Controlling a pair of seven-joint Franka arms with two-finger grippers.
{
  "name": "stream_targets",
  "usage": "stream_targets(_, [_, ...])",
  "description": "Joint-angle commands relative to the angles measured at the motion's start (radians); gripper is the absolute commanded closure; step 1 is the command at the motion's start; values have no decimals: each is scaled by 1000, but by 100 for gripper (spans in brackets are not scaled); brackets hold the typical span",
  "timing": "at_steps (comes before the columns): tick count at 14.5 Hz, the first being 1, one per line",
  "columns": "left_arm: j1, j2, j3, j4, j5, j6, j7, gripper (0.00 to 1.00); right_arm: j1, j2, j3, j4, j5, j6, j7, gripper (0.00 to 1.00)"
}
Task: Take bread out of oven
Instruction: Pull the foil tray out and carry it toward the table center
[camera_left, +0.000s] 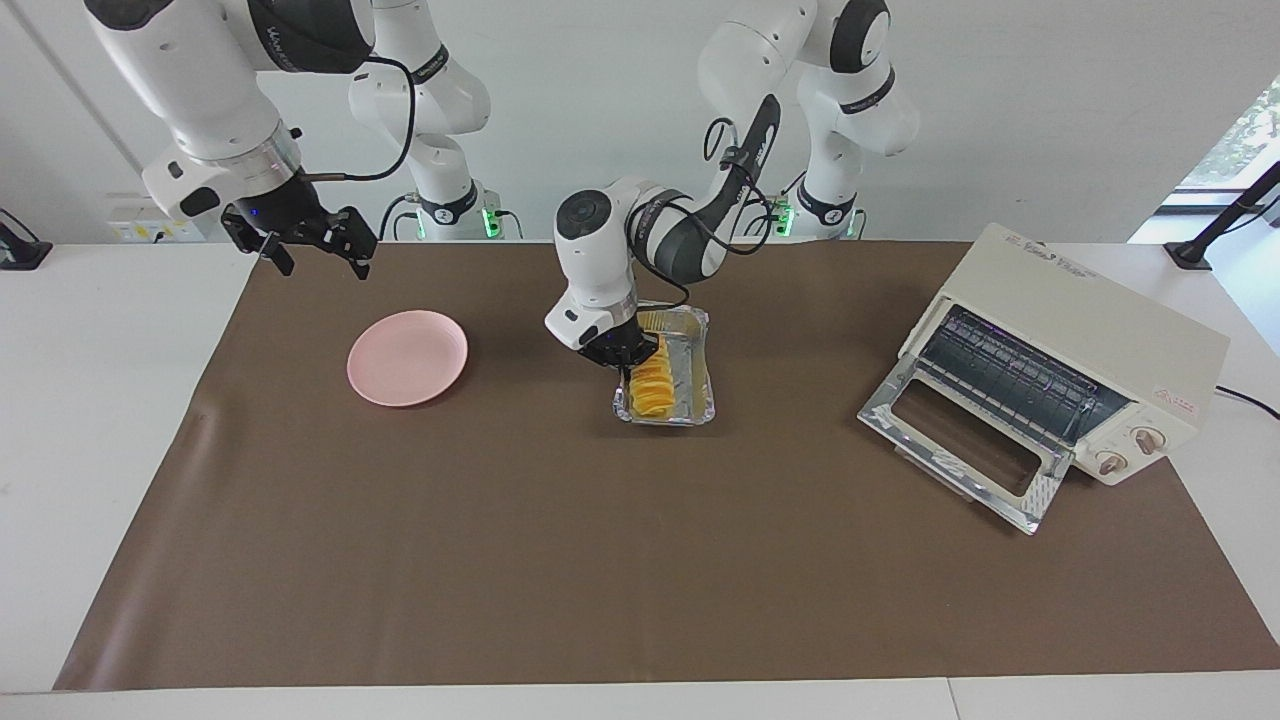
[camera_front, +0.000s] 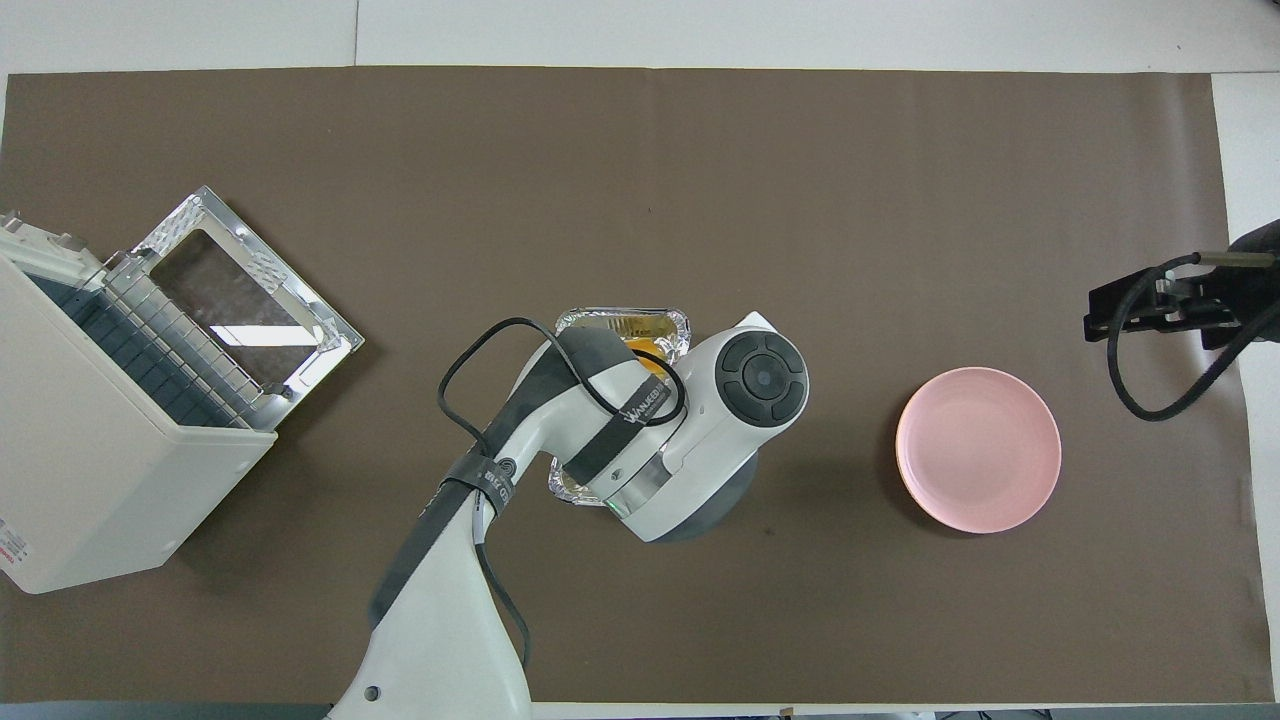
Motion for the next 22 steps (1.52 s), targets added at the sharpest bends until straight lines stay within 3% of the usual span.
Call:
stream_targets(1, [-50,27,18,-26,81,26,-50,100,-14,-7,12,-4,-13,-11,-25,0])
stream_targets(10, [-67,41,18,-63,103,58,-180,100,-14,-7,12,-4,-13,-11,-25,0])
stream_targets(11, [-67,42,18,-72,103,58,-194,84,-14,-7,12,-4,-13,-11,-25,0])
stream_targets(12, [-69,42,21,-68,104,49,-195,61,-14,-7,12,-4,-12,-10,-25,0])
stream_targets(13, [-69,41,31,-54,119,46,-196,34,-14,-7,12,-4,-12,-11,-25,0])
stream_targets(14, [-63,35,40,-40,133,46,-192,0,-14,-7,12,-4,-13,-11,-25,0])
stream_targets(19, [-23,-1,43,-7,123,55,-160,0,-16,-7,10,-4,-12,-11,-25,0])
stream_targets(22, [22,-2,43,68,104,-15,-105,0,-19,-7,10,-4,-13,-10,-26,0])
